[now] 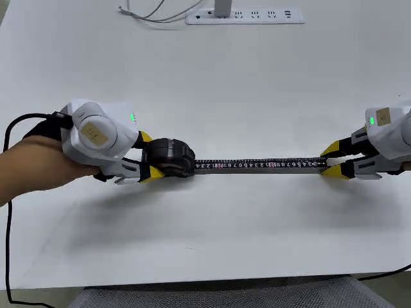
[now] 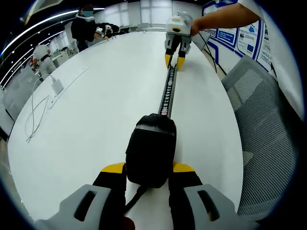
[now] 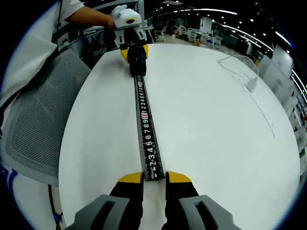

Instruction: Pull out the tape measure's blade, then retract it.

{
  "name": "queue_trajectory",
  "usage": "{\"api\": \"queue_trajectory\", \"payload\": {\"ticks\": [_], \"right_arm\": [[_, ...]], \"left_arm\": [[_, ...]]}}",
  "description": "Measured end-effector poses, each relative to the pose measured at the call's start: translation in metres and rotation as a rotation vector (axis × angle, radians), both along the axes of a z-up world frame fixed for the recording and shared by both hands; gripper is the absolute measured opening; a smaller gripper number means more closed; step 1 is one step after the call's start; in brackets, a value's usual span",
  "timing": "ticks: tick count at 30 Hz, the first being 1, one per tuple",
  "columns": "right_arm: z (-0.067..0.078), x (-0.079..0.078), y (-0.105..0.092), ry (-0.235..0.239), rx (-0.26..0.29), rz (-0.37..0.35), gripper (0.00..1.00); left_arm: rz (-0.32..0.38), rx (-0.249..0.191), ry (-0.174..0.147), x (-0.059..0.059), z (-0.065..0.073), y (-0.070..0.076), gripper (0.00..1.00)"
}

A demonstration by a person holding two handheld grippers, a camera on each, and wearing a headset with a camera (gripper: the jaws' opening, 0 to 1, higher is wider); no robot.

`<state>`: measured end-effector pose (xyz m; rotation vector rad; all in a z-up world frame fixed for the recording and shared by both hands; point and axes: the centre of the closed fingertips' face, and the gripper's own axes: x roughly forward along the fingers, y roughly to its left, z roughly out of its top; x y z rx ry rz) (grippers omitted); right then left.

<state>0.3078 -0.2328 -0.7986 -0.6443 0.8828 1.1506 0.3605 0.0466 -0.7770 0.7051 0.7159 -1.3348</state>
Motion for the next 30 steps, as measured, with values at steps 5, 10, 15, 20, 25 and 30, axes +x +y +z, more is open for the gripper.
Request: {"api": "queue_trajectory", "payload": {"ticks": [5,10,15,20,25,30], "right_arm": [[-0.001,-0.001,0.004,0.01,0.005,0.0,0.15],[0.0,-0.003,0.004,0.01,0.004,-0.007,0.17],[0.001,-0.003,0.007,0.014,0.017,-0.027,0.18],[0.004,-0.003,0.009,0.019,0.036,-0.052,0.2],[0.004,-0.005,0.011,0.036,0.052,-0.071,0.22],[0.006,-0.005,0.013,0.037,0.064,-0.082,0.23]], "left_arm": [[0.01,-0.021,0.009,0.0,0.005,-0.003,0.34],[0.015,-0.021,0.013,0.0,0.006,-0.001,0.36],[0.016,-0.031,0.012,0.001,0.006,-0.003,0.37],[0.025,-0.041,0.017,0.002,0.007,-0.003,0.38],[0.032,-0.045,0.029,0.0,0.008,0.0,0.38],[0.036,-0.052,0.031,-0.001,0.009,0.0,0.39]]}}
